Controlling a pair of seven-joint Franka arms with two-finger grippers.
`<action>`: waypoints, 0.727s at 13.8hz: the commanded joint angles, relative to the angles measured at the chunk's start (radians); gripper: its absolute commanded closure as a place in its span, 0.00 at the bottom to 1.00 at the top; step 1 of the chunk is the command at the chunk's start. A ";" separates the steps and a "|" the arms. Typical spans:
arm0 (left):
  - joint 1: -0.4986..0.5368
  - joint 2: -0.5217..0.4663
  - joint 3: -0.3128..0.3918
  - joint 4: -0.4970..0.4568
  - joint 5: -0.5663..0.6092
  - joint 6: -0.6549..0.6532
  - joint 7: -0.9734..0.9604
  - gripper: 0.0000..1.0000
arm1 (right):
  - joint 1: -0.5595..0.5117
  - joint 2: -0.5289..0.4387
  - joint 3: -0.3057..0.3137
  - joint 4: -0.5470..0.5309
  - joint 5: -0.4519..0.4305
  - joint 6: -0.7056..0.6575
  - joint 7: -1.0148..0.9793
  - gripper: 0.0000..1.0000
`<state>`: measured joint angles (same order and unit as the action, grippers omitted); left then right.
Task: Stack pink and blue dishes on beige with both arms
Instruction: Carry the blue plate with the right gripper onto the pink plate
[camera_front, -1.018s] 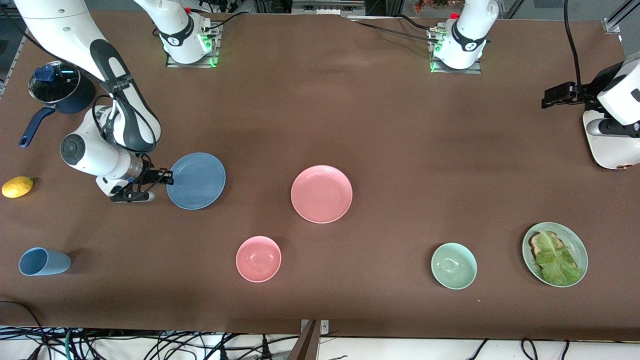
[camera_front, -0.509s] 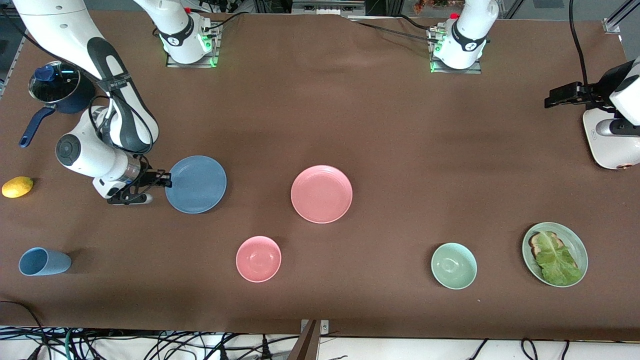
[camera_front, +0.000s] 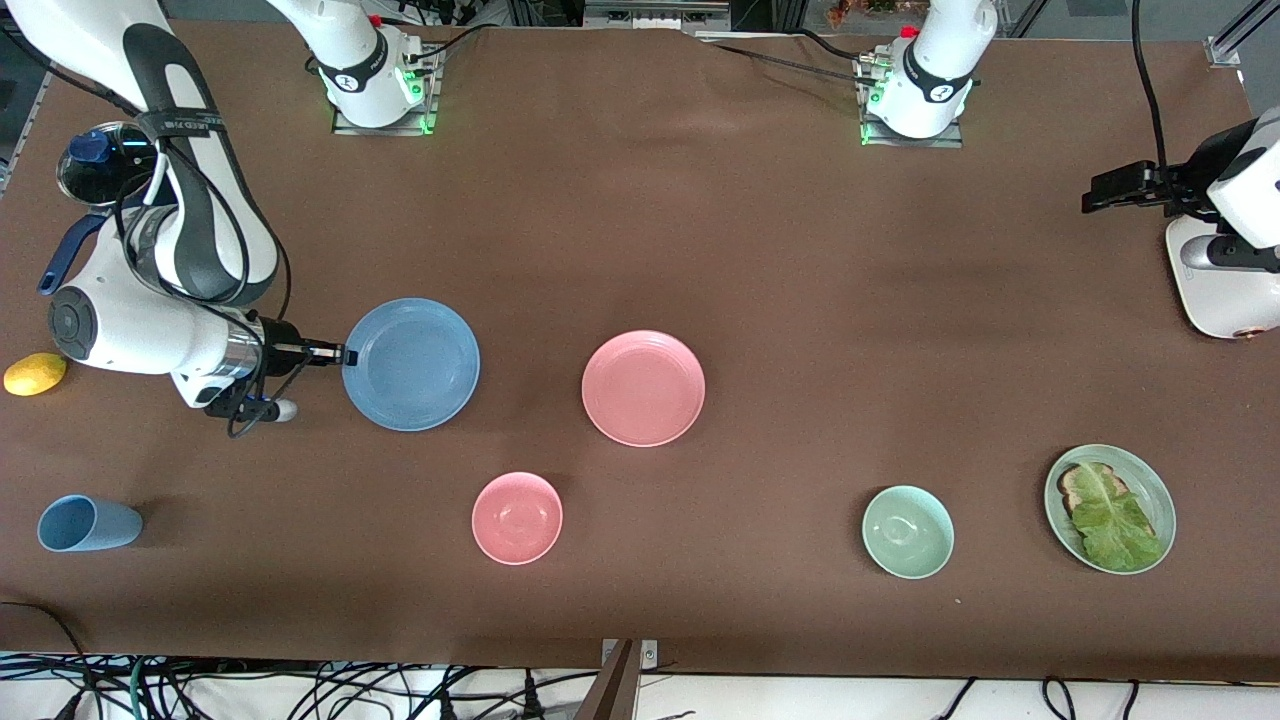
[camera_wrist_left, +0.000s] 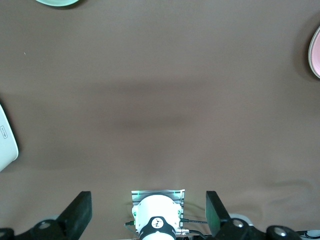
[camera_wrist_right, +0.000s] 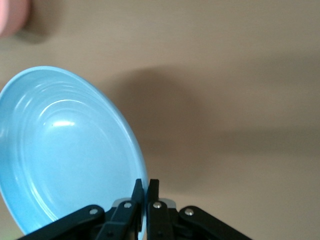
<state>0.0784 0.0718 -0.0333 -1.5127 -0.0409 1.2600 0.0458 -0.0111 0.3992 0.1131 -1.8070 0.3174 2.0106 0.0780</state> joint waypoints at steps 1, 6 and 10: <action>0.003 -0.017 -0.010 -0.014 -0.013 0.004 -0.004 0.00 | 0.002 0.004 0.123 0.046 0.012 0.005 0.181 1.00; 0.003 0.005 -0.011 -0.011 -0.005 0.004 -0.004 0.00 | 0.202 0.082 0.149 0.057 0.003 0.227 0.331 1.00; -0.003 0.040 -0.011 -0.003 -0.005 0.006 -0.004 0.00 | 0.281 0.154 0.149 0.057 0.002 0.422 0.332 1.00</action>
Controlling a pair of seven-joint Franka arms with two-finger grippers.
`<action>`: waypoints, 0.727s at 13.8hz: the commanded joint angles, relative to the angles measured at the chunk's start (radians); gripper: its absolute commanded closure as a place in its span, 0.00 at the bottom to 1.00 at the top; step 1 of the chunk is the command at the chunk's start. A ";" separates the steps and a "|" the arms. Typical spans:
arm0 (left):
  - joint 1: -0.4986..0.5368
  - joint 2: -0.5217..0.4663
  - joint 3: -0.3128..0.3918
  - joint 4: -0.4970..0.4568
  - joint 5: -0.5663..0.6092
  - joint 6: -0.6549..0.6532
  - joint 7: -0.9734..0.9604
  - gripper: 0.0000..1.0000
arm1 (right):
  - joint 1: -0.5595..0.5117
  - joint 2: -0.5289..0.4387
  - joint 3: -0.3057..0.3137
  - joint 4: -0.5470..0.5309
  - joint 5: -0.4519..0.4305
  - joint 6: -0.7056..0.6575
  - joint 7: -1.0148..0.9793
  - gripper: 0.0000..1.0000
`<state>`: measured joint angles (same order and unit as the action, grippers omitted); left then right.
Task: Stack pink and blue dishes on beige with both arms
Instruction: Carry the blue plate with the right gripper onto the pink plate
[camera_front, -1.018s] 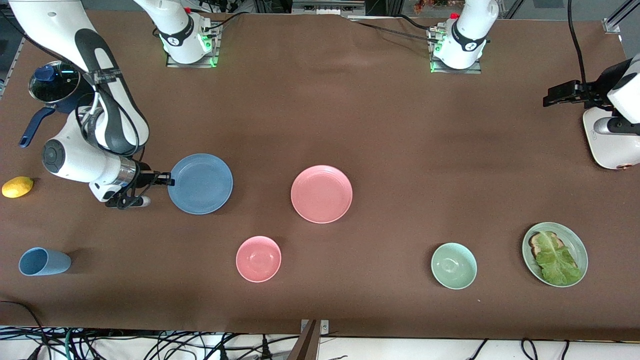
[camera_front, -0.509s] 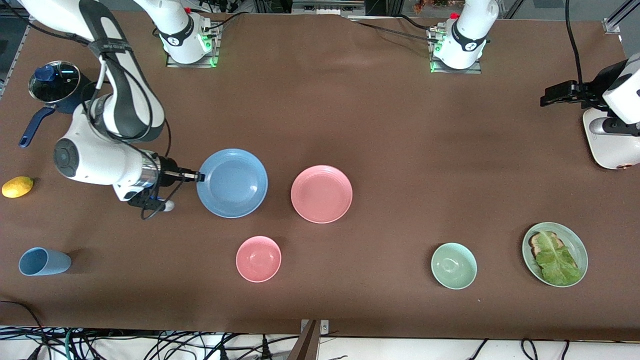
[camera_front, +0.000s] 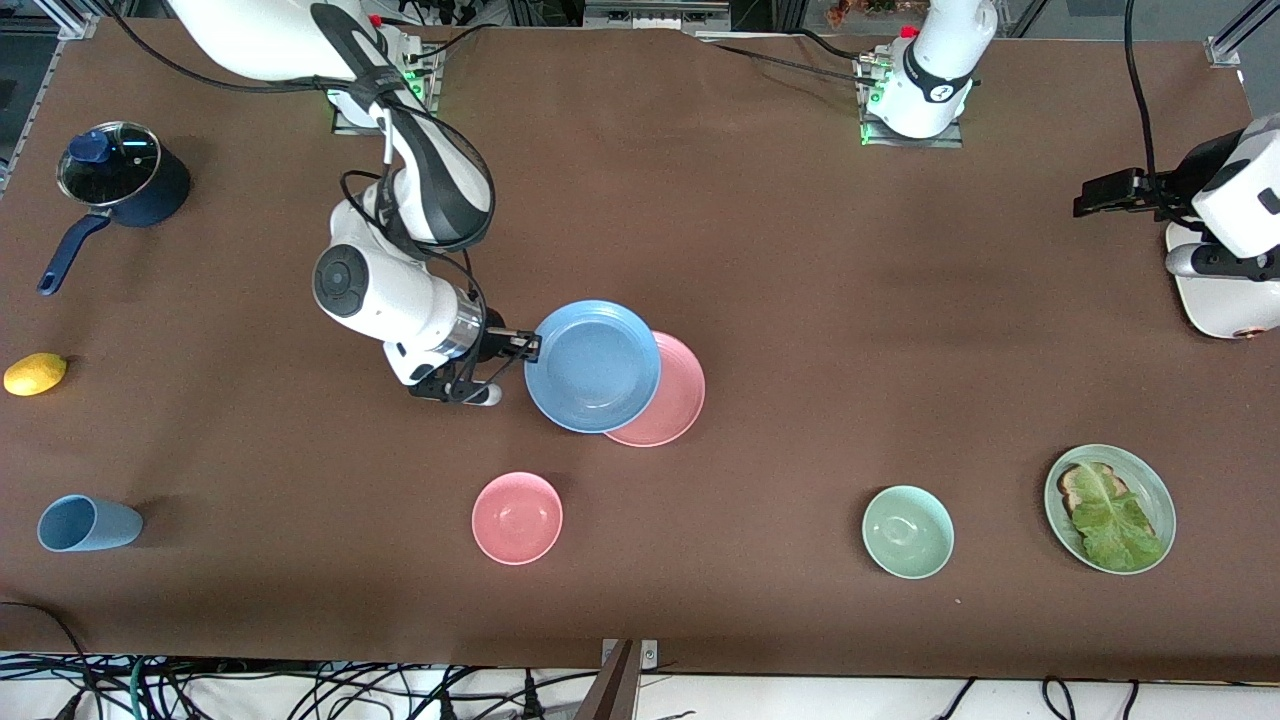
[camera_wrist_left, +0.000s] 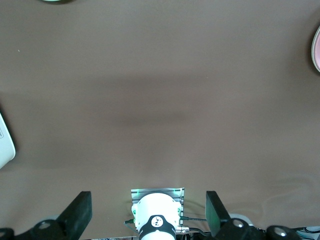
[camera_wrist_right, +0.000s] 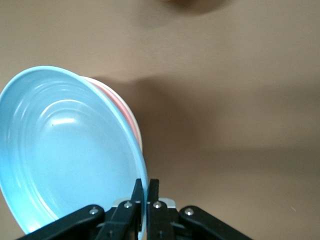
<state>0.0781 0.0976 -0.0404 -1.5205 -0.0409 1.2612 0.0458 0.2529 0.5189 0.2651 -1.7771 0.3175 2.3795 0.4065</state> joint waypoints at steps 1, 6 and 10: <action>-0.017 0.016 -0.004 0.005 -0.002 0.006 -0.004 0.00 | 0.040 0.050 -0.003 0.027 0.005 0.093 0.003 1.00; -0.072 0.017 -0.004 0.003 0.067 0.076 -0.004 0.00 | 0.075 0.104 -0.004 0.027 -0.001 0.194 0.003 1.00; -0.070 0.066 -0.001 0.013 0.064 0.099 -0.003 0.00 | 0.106 0.148 -0.004 0.027 0.000 0.286 0.002 1.00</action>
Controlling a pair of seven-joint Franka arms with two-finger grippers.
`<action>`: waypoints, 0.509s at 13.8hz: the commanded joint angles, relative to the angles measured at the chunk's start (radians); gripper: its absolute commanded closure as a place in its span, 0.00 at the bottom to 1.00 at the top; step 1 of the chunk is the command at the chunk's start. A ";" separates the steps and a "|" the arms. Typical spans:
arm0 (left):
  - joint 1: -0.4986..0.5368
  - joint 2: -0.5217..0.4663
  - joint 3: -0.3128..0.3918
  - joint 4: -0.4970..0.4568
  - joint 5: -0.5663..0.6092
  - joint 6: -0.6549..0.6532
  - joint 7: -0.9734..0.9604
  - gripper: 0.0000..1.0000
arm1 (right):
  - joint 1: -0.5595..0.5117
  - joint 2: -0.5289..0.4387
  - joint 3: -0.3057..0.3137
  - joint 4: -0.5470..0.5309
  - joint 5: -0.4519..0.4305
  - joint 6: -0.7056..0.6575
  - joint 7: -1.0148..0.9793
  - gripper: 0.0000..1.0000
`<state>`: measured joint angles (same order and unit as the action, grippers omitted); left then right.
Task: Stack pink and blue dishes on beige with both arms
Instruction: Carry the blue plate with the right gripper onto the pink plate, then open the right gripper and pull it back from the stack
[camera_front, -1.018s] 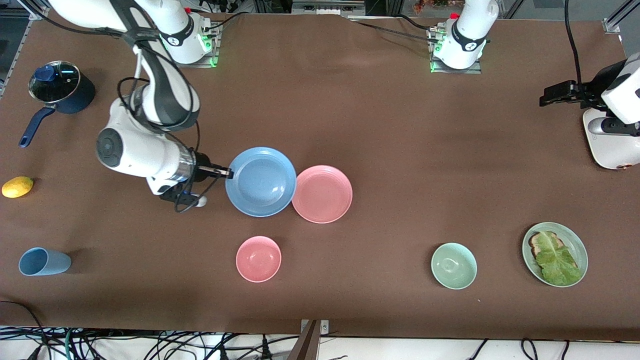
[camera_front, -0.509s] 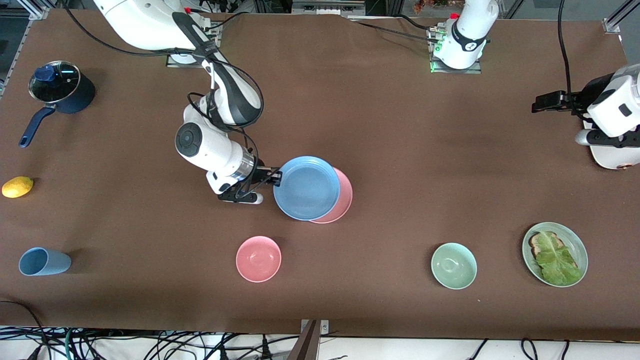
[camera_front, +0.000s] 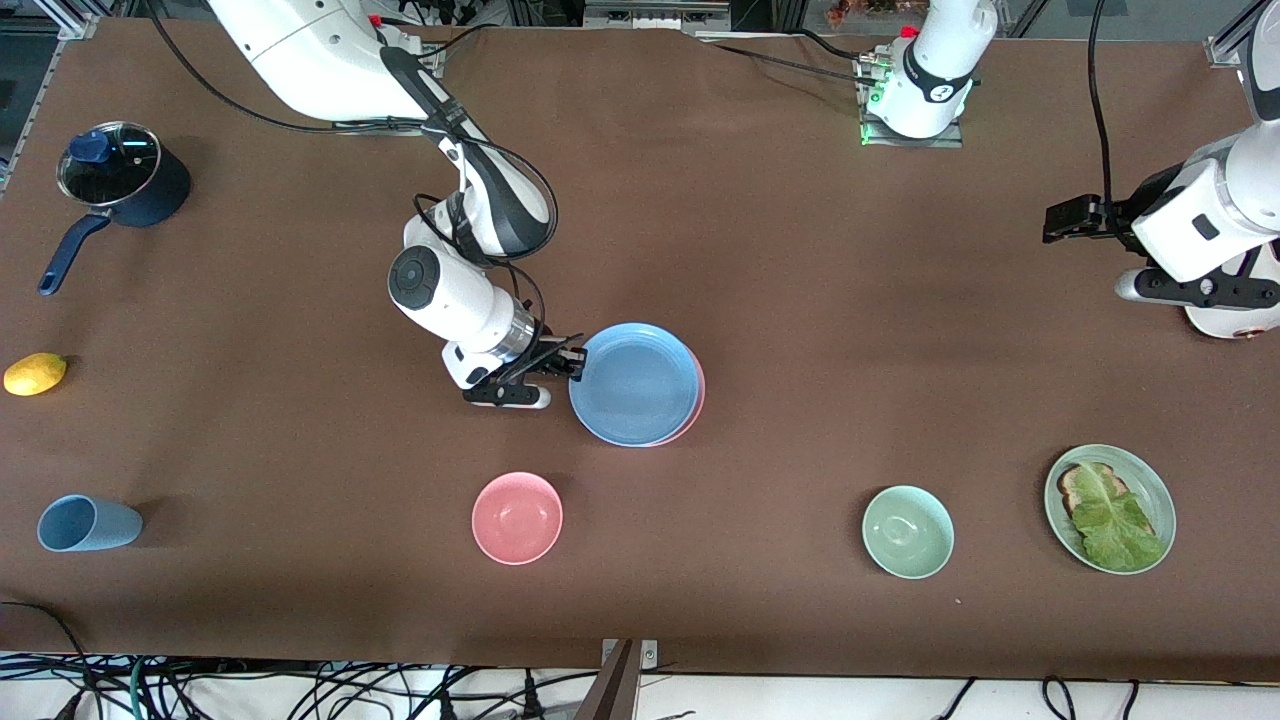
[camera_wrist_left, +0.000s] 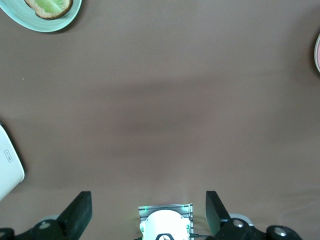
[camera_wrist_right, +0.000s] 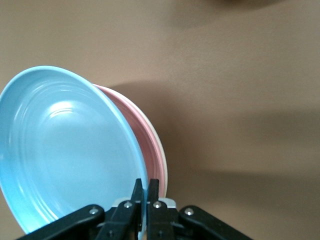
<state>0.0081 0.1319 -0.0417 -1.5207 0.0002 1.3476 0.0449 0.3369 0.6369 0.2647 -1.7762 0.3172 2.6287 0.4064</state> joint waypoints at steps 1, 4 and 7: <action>0.001 0.040 0.000 0.031 0.024 0.013 0.003 0.00 | 0.022 0.035 -0.004 0.024 -0.001 0.039 0.002 1.00; 0.009 0.043 0.002 0.039 0.027 0.013 0.012 0.00 | 0.030 0.044 -0.004 0.024 0.000 0.042 0.002 1.00; 0.012 0.043 0.002 0.039 0.027 0.013 0.013 0.00 | 0.031 0.043 -0.007 0.018 -0.001 0.039 -0.001 0.00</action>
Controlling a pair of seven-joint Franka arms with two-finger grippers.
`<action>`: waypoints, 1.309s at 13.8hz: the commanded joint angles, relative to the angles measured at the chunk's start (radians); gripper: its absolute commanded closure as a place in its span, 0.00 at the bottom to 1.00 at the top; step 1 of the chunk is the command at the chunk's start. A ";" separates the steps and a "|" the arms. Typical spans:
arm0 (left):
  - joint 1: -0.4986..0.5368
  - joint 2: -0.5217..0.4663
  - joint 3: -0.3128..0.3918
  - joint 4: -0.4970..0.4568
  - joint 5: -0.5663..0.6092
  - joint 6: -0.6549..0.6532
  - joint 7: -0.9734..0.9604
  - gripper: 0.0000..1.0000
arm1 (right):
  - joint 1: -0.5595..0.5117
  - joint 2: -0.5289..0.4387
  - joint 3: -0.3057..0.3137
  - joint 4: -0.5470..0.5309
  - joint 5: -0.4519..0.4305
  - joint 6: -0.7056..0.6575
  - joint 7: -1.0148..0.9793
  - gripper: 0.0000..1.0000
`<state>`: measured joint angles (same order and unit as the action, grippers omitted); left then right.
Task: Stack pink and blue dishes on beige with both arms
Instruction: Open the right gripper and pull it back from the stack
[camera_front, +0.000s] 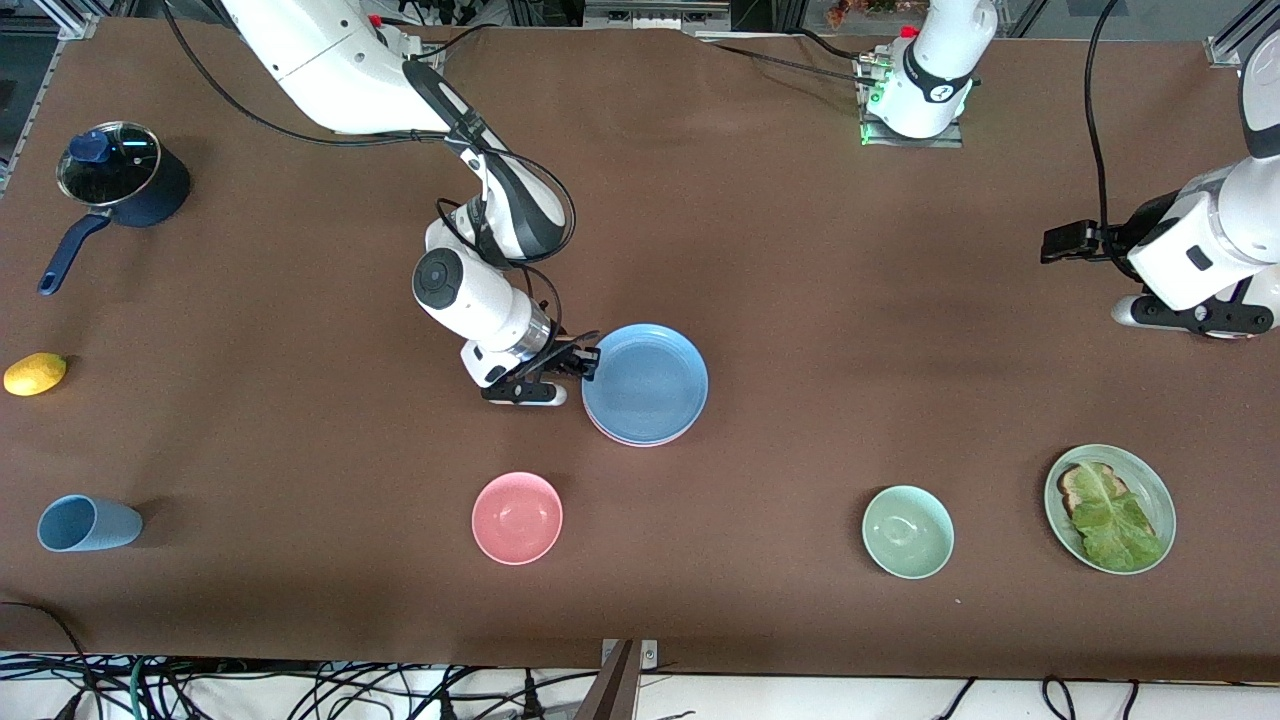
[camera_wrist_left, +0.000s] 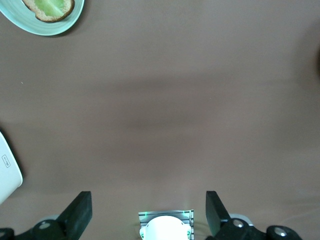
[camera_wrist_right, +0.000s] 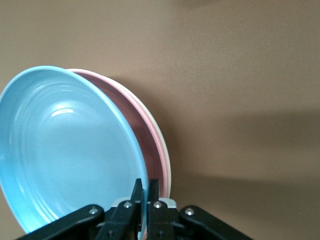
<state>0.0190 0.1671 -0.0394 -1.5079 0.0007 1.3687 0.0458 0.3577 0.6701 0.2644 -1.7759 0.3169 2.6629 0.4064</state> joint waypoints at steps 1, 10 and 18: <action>0.001 0.006 -0.001 0.026 0.027 -0.008 0.012 0.00 | 0.010 0.005 -0.008 0.018 -0.001 0.002 -0.004 0.00; 0.006 -0.046 -0.001 -0.051 0.027 -0.017 0.016 0.00 | 0.009 -0.252 -0.174 0.009 -0.114 -0.439 -0.014 0.00; 0.006 -0.104 -0.004 -0.129 0.041 -0.014 0.016 0.00 | 0.000 -0.475 -0.330 0.171 -0.308 -1.010 -0.169 0.00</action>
<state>0.0236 0.0970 -0.0393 -1.6014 0.0045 1.3494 0.0462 0.3578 0.2105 -0.0192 -1.6840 0.0229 1.7788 0.3311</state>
